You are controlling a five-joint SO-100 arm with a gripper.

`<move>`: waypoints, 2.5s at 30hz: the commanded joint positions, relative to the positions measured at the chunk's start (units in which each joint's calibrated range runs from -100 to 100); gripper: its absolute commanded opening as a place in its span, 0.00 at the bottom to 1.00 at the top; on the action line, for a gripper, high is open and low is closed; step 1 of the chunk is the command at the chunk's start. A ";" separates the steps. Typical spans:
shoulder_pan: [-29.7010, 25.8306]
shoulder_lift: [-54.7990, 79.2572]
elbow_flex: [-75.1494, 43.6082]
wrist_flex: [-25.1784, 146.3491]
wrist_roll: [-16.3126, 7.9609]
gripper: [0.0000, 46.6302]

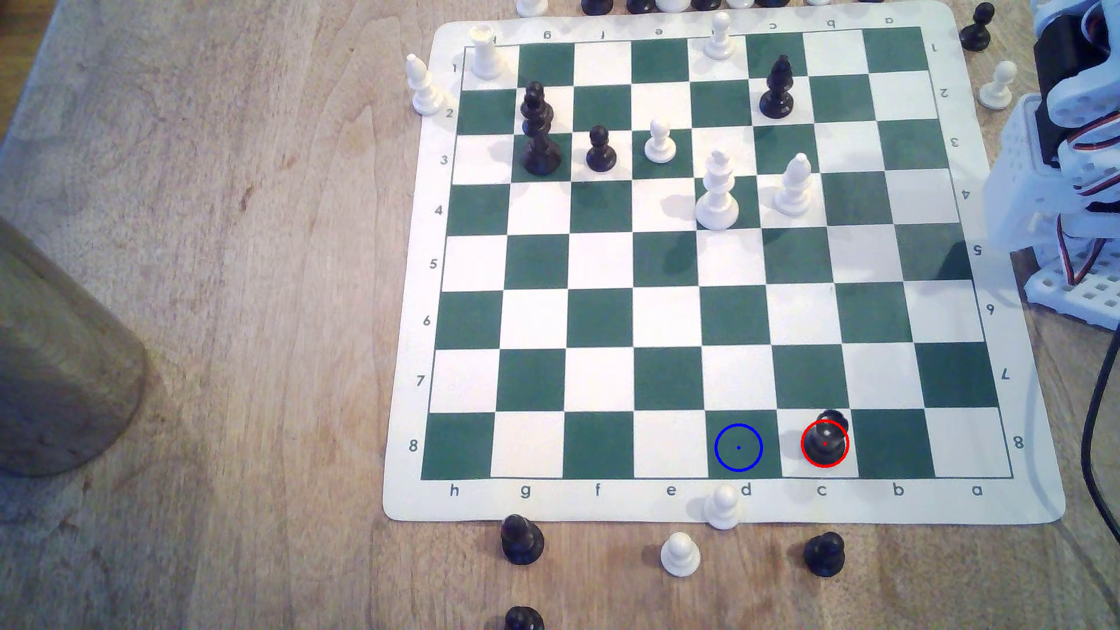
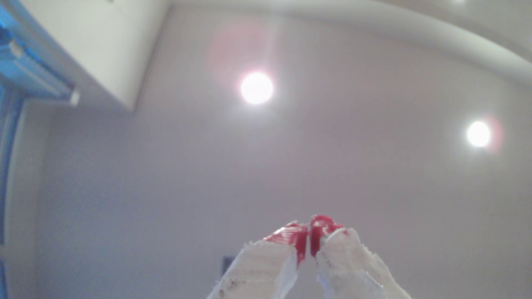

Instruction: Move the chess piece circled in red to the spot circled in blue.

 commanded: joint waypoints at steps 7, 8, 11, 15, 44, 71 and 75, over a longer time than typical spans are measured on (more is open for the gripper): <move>-6.88 -0.28 -4.27 33.12 -0.20 0.00; -6.88 -0.28 -4.72 37.05 -0.20 0.00; -6.64 -0.28 -9.43 56.54 -0.24 0.00; -5.08 -0.20 -19.04 82.34 -0.29 0.00; -13.60 2.78 -35.36 158.51 -3.13 0.05; -35.35 33.76 -23.76 148.02 -10.16 0.34; -36.60 38.94 -24.57 144.42 -10.99 0.31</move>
